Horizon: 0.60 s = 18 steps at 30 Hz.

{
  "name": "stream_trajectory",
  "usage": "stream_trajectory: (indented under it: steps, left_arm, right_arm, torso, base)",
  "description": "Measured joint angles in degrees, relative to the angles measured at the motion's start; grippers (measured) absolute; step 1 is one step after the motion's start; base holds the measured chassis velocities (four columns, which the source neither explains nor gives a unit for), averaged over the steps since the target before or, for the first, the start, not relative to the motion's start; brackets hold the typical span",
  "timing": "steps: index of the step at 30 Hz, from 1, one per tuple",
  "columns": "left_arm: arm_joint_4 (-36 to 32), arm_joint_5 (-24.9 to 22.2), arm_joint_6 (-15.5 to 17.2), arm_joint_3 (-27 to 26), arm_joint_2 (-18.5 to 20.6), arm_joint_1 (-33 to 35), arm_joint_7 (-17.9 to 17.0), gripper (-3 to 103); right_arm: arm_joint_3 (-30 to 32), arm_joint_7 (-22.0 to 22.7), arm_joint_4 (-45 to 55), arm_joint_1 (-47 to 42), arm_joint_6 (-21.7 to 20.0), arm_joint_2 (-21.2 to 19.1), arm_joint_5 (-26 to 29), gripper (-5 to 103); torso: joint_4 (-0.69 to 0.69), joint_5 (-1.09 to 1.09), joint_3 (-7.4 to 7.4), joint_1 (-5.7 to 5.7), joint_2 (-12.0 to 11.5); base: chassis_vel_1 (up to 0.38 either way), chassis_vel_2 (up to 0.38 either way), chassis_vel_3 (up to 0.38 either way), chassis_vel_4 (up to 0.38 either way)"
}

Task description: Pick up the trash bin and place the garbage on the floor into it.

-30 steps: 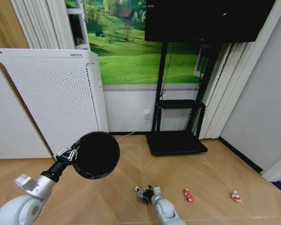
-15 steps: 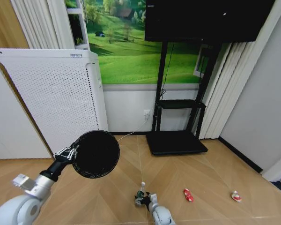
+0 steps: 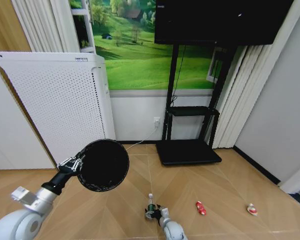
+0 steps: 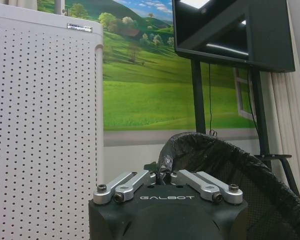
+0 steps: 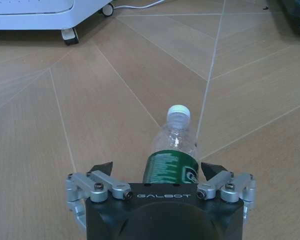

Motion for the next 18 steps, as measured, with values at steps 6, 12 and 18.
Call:
stream_trajectory:
  steps: [6,12,18]
  left_arm:
    - [-0.08,-0.06,0.03,-0.11,-0.17,-0.08,-0.14,7]
    - [-0.46,-0.51,0.11,-0.25,-0.41,0.22,-0.34,7]
    - [-0.46,-0.57,0.11,-0.24,-0.35,0.31,-0.32,7]
  right_arm:
    - [-0.14,0.18,-0.50,0.04,0.49,0.16,-1.60,79]
    - [0.25,0.14,-0.40,-0.41,1.09,-0.13,-1.85,57]
    - [1.56,0.63,0.95,-1.18,1.53,-0.41,-2.04,35]
  torso:
    - [0.00,0.00,0.00,0.00,0.00]
    - [0.00,0.00,0.00,0.00,0.00]
    - [0.00,0.01,0.00,0.00,0.00]
  base:
    - [0.000,0.000,0.000,0.000]
    - [0.000,0.000,0.000,0.000]
    - [0.000,0.000,0.000,0.000]
